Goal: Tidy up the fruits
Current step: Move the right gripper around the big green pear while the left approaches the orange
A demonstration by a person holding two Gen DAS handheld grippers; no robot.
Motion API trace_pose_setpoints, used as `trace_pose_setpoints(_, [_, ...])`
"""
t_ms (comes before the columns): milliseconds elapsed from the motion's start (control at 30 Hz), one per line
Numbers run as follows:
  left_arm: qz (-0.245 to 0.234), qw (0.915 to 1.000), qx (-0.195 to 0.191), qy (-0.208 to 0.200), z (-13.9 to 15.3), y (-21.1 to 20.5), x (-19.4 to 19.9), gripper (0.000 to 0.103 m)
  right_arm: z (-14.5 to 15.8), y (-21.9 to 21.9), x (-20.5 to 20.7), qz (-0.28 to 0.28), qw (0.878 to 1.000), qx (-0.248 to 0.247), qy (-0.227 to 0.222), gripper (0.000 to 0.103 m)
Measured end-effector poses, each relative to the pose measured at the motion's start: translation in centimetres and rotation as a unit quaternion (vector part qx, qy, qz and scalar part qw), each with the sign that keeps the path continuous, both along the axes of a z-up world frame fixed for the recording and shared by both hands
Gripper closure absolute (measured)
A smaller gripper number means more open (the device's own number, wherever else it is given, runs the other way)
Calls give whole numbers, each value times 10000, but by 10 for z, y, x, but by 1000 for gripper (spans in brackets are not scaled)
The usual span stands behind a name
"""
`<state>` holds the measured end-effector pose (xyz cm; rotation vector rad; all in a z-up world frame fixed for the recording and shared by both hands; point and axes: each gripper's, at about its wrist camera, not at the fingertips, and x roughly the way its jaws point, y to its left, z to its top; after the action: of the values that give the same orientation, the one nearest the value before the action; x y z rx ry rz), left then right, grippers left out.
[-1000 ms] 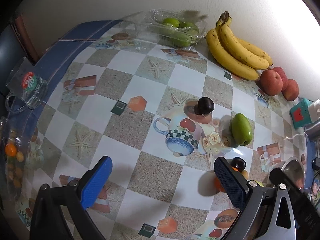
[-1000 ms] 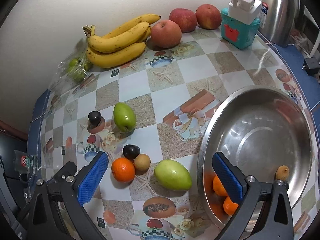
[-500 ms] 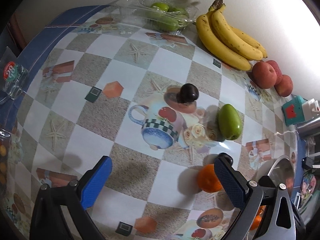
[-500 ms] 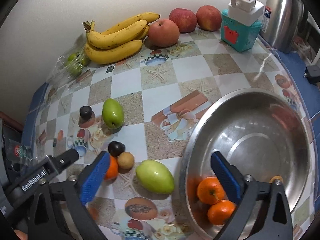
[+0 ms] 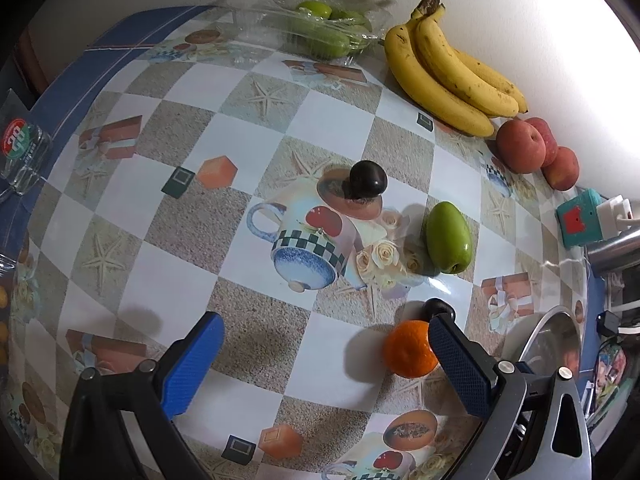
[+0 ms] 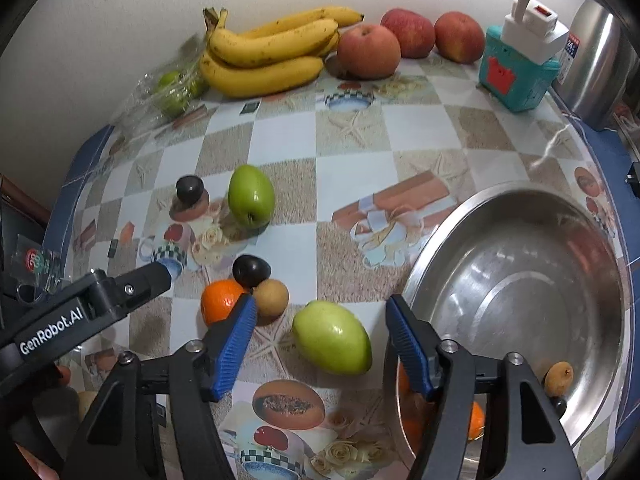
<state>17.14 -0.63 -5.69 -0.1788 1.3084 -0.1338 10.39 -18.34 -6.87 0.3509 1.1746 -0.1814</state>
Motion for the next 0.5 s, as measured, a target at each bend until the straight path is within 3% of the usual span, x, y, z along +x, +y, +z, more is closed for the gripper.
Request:
trace_pose_setpoints(267, [-92,9999,41,-8,-1,-6,-1,0,-7,7,2,171,9997,-105,161,49])
trace_pose_setpoints(500, [-194,9998,19,46,-4,-13,-3,0,-12,14,4,334,9972,-573,348,49])
